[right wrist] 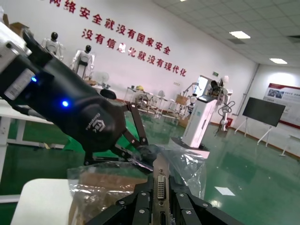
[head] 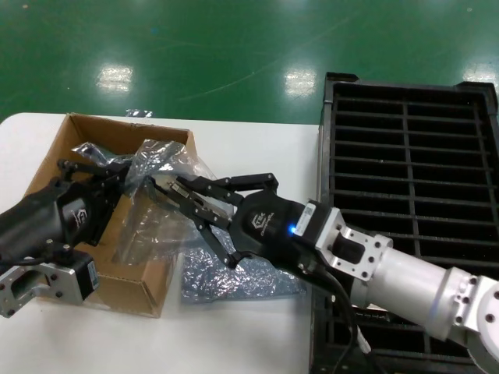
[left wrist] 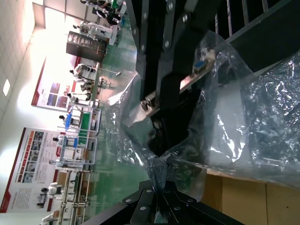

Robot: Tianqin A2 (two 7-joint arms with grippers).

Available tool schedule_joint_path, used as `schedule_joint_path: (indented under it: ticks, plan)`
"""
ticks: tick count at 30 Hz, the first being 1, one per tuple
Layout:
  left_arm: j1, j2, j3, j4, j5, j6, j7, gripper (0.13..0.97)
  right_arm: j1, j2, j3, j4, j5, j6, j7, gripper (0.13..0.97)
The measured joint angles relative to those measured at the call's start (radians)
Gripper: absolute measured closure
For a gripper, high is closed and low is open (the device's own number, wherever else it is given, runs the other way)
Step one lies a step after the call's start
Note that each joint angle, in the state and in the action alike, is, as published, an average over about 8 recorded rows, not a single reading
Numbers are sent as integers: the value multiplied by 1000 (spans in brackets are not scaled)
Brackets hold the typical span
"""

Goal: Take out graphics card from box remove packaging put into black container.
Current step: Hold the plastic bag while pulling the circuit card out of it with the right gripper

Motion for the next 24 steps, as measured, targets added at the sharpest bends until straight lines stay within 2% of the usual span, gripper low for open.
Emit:
schedule_joint_path:
  ticks: [9,24]
  plan:
    - [0,0,0,0,0,0,0,959,-35,38,2,69,6,-7,32,906]
    - [0,0,0,0,0,0,0,959,-80,144,20,234,-94,5,232,906]
